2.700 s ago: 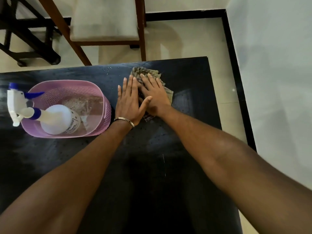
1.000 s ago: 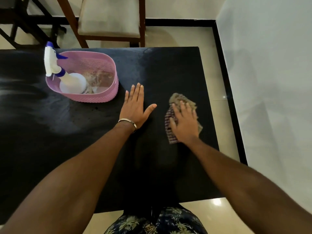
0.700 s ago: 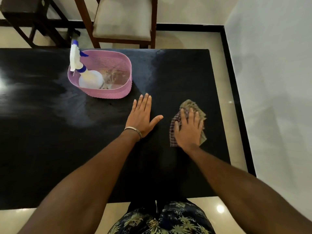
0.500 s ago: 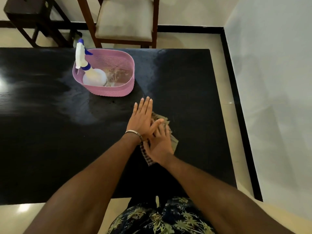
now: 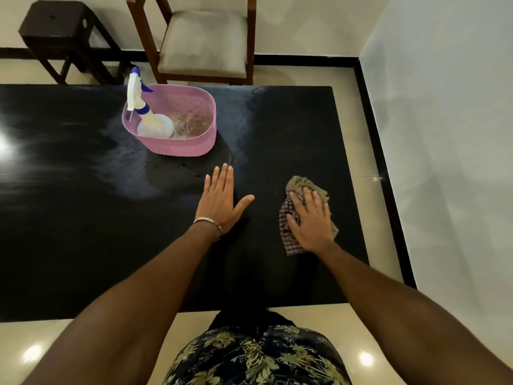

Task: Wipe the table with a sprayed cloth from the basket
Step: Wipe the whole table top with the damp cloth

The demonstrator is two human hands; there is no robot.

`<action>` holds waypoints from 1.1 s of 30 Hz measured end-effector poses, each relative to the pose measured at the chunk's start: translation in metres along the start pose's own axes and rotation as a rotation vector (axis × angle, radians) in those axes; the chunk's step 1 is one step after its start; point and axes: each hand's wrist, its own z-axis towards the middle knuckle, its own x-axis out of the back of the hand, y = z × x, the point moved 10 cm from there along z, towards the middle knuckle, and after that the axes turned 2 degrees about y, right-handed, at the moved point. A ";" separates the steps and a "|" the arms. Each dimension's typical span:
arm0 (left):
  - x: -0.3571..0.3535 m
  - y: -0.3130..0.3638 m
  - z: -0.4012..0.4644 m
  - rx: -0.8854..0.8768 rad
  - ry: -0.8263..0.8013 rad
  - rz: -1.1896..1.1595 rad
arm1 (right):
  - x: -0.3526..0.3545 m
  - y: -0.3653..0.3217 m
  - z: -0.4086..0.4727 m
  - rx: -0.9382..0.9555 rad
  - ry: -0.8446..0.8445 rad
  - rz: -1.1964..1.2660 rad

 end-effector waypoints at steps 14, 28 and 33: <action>0.006 -0.073 -0.036 0.087 0.004 0.010 | 0.003 0.016 -0.004 -0.233 0.066 -0.006; 0.032 -0.234 -0.029 0.068 -0.047 0.023 | -0.020 -0.168 0.059 -0.234 0.060 0.012; 0.040 -0.296 -0.043 0.116 -0.040 0.037 | -0.030 -0.255 0.073 -0.150 0.071 0.012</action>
